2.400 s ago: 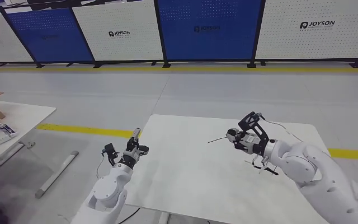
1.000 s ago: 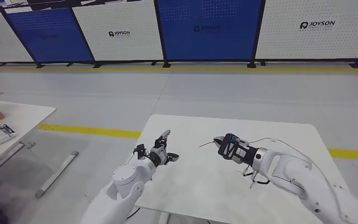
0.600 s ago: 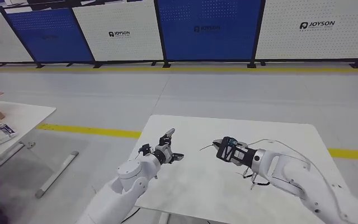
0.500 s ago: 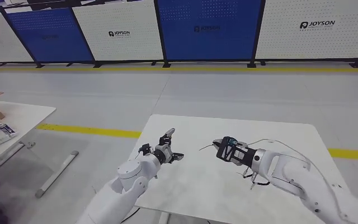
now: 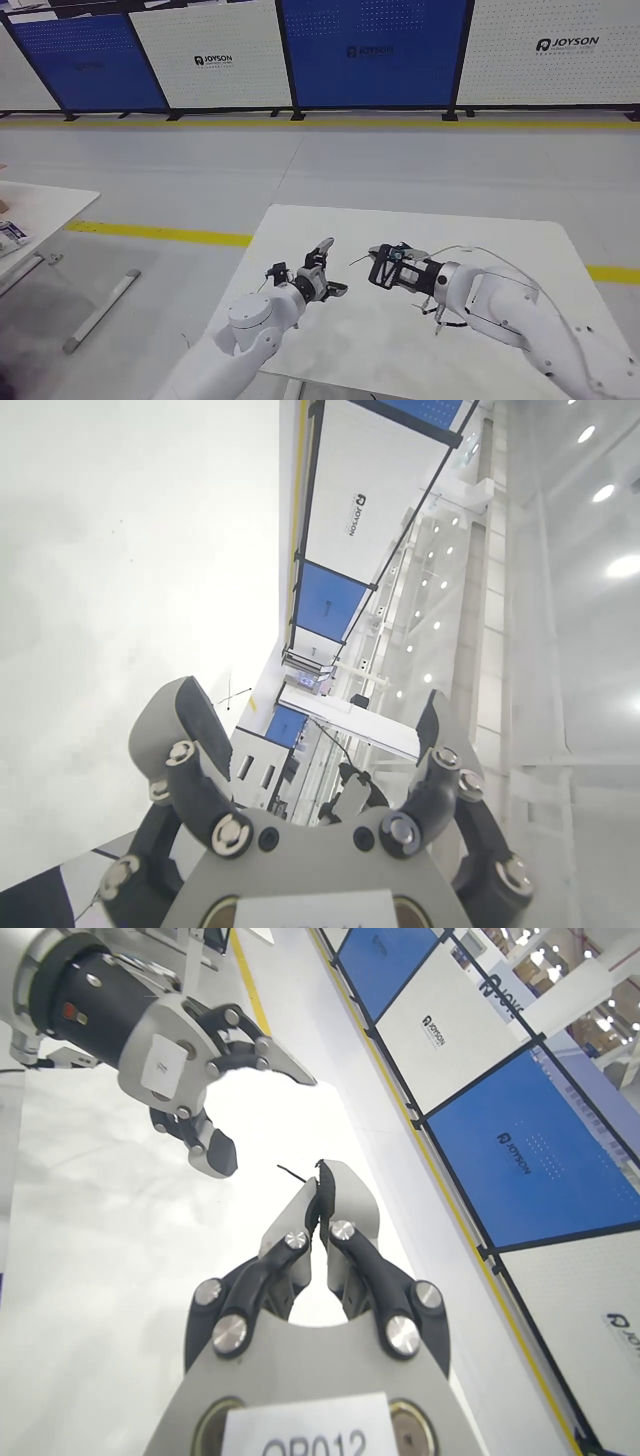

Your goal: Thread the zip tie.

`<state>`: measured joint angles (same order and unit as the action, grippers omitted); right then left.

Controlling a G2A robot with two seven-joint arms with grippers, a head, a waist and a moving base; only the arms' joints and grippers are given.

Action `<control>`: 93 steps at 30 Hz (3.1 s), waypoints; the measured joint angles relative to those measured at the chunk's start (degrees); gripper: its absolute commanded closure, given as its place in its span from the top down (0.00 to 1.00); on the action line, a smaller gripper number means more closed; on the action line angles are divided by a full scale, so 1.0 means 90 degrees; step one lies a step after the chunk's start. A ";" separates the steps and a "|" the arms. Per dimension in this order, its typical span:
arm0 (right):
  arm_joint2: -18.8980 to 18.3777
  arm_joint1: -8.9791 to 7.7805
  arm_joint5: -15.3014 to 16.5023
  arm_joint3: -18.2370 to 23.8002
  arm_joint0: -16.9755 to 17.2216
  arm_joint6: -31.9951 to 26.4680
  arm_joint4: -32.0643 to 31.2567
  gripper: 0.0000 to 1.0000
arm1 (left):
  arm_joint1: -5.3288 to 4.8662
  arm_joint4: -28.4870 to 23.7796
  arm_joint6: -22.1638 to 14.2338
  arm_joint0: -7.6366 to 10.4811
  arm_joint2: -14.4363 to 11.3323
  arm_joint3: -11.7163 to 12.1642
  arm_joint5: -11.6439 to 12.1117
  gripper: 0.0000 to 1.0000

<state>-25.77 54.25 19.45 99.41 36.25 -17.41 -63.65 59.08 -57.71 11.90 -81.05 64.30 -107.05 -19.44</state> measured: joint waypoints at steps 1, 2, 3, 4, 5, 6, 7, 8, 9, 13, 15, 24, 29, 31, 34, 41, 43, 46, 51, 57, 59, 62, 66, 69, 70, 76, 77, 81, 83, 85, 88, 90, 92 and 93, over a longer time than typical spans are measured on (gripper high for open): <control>0.0047 0.0044 0.0015 -0.0049 -0.0032 0.0054 -0.0042 0.00 | 0.0004 -0.0020 0.0012 0.0009 -0.0007 0.0002 -0.0010 1.00; 0.0061 0.0056 0.0014 -0.0065 -0.0040 0.0070 -0.0048 0.00 | 0.0004 -0.0018 0.0012 0.0009 -0.0006 0.0003 -0.0010 1.00; 0.0063 0.0057 0.0009 -0.0069 -0.0041 0.0074 -0.0048 0.00 | 0.0003 -0.0013 0.0012 0.0008 -0.0005 0.0003 -0.0008 1.00; 0.0061 0.0055 0.0004 -0.0068 -0.0039 0.0073 -0.0045 0.00 | 0.0002 -0.0008 0.0010 0.0006 -0.0003 0.0003 -0.0006 1.00; 0.0059 0.0054 0.0003 -0.0067 -0.0038 0.0071 -0.0043 0.00 | 0.0002 -0.0007 0.0008 0.0005 -0.0003 0.0003 -0.0005 1.00; 0.0058 0.0053 0.0003 -0.0065 -0.0037 0.0070 -0.0041 0.00 | 0.0002 -0.0006 0.0008 0.0005 -0.0002 0.0003 -0.0004 1.00; 0.0058 0.0053 0.0003 -0.0065 -0.0037 0.0069 -0.0041 0.00 | 0.0002 -0.0006 0.0008 0.0005 -0.0002 0.0003 -0.0004 1.00; 0.0057 0.0053 0.0003 -0.0065 -0.0037 0.0069 -0.0041 0.00 | 0.0003 -0.0017 -0.0003 0.0001 -0.0002 0.0008 0.0001 1.00; 0.0057 0.0053 0.0003 -0.0065 -0.0037 0.0069 -0.0041 0.00 | 0.0008 -0.0064 -0.0035 -0.0008 0.0003 0.0019 0.0011 1.00; 0.0057 0.0053 0.0003 -0.0065 -0.0037 0.0069 -0.0041 0.00 | 0.0039 -0.0654 -0.0110 -0.0020 0.0109 0.0021 -0.0004 1.00; 0.0057 0.0053 0.0003 -0.0065 -0.0037 0.0069 -0.0041 0.00 | 0.0053 -0.0977 0.0021 0.0049 0.0091 0.0015 -0.0005 1.00; 0.0058 0.0053 0.0003 -0.0065 -0.0037 0.0069 -0.0041 0.00 | 0.0100 -0.1493 0.0458 0.0299 0.0006 0.0020 -0.0005 1.00; 0.0058 0.0053 0.0003 -0.0065 -0.0037 0.0069 -0.0041 0.00 | 0.0100 -0.1492 0.0456 0.0299 0.0006 0.0020 -0.0003 1.00; 0.0058 0.0053 0.0003 -0.0065 -0.0037 0.0069 -0.0041 0.00 | 0.0113 -0.1479 0.0409 0.0297 -0.0007 0.0030 0.0077 1.00; 0.0058 0.0053 0.0003 -0.0065 -0.0037 0.0069 -0.0041 0.00 | 0.0153 -0.1564 0.0405 0.0344 -0.0053 0.0025 0.0157 1.00; 0.0058 0.0053 0.0003 -0.0065 -0.0037 0.0069 -0.0041 0.00 | 0.0210 -0.1792 0.0804 0.0396 -0.0094 0.0064 0.0284 1.00; 0.0058 0.0053 0.0003 -0.0065 -0.0037 0.0069 -0.0041 0.00 | 0.0209 -0.1788 0.0783 0.0395 -0.0094 0.0063 0.0281 1.00; 0.0058 0.0053 0.0003 -0.0065 -0.0037 0.0069 -0.0041 0.00 | 0.0219 -0.1768 0.0618 0.0348 -0.0115 0.0046 0.0305 1.00; 0.0058 0.0053 0.0003 -0.0065 -0.0037 0.0069 -0.0041 0.00 | 0.0230 -0.1915 0.0413 0.0276 -0.0023 -0.0026 0.0223 0.76; 0.0058 0.0053 0.0003 -0.0065 -0.0037 0.0069 -0.0041 0.00 | 0.0254 -0.2243 0.0520 0.0261 0.0103 -0.0060 0.0041 0.44; 0.0058 0.0053 0.0003 -0.0065 -0.0037 0.0069 -0.0041 0.00 | 0.0256 -0.2313 0.0522 0.0252 0.0129 -0.0058 -0.0007 0.41; 0.0058 0.0053 0.0003 -0.0065 -0.0037 0.0069 -0.0041 0.00 | 0.0252 -0.2393 0.0519 0.0266 0.0126 -0.0037 -0.0007 0.40; 0.0058 0.0053 0.0003 -0.0065 -0.0037 0.0069 -0.0041 0.00 | 0.0238 -0.2421 0.0542 0.0299 0.0062 -0.0039 -0.0004 0.39; 0.0058 0.0053 0.0003 -0.0065 -0.0037 0.0069 -0.0041 0.00 | 0.0217 -0.2411 0.0509 0.0293 0.0014 -0.0065 -0.0004 0.38; 0.0058 0.0053 0.0003 -0.0065 -0.0037 0.0069 -0.0041 0.00 | 0.0205 -0.2406 0.0493 0.0288 0.0007 -0.0075 -0.0004 0.36; 0.0058 0.0053 0.0003 -0.0065 -0.0037 0.0069 -0.0041 0.00 | 0.0146 -0.2401 0.0390 0.0272 -0.0048 -0.0088 -0.0004 0.12; 0.0058 0.0053 0.0003 -0.0065 -0.0037 0.0069 -0.0041 0.00 | 0.0135 -0.2413 0.0374 0.0272 -0.0065 -0.0085 -0.0004 0.11; 0.0058 0.0053 0.0003 -0.0065 -0.0037 0.0069 -0.0041 0.00 | 0.0086 -0.2457 0.0347 0.0291 -0.0112 -0.0084 -0.0004 0.00; 0.0058 0.0053 0.0003 -0.0065 -0.0037 0.0069 -0.0041 0.00 | 0.0059 -0.2473 0.0340 0.0301 -0.0133 -0.0091 -0.0004 0.00; 0.0058 0.0053 0.0003 -0.0065 -0.0037 0.0069 -0.0041 0.00 | 0.0033 -0.2474 0.0333 0.0306 -0.0151 -0.0103 -0.0004 0.00; 0.0058 0.0053 0.0003 -0.0065 -0.0037 0.0069 -0.0041 0.00 | -0.0001 -0.2464 0.0322 0.0306 -0.0173 -0.0125 -0.0004 0.00; 0.0058 0.0053 0.0003 -0.0065 -0.0037 0.0069 -0.0041 0.00 | -0.0019 -0.2453 0.0315 0.0303 -0.0184 -0.0138 -0.0004 0.00; 0.0052 0.0053 -0.0003 -0.0065 -0.0025 0.0076 -0.0043 0.00 | -0.0037 -0.2447 0.0306 0.0300 -0.0193 -0.0151 -0.0004 0.00; 0.0036 0.0055 -0.0018 -0.0064 0.0010 0.0090 -0.0055 0.00 | -0.0044 -0.2444 0.0303 0.0300 -0.0194 -0.0156 -0.0004 0.00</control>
<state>-25.45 54.75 19.29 98.84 36.34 -16.60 -64.14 58.68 -79.70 14.63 -78.36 62.55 -108.45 -19.48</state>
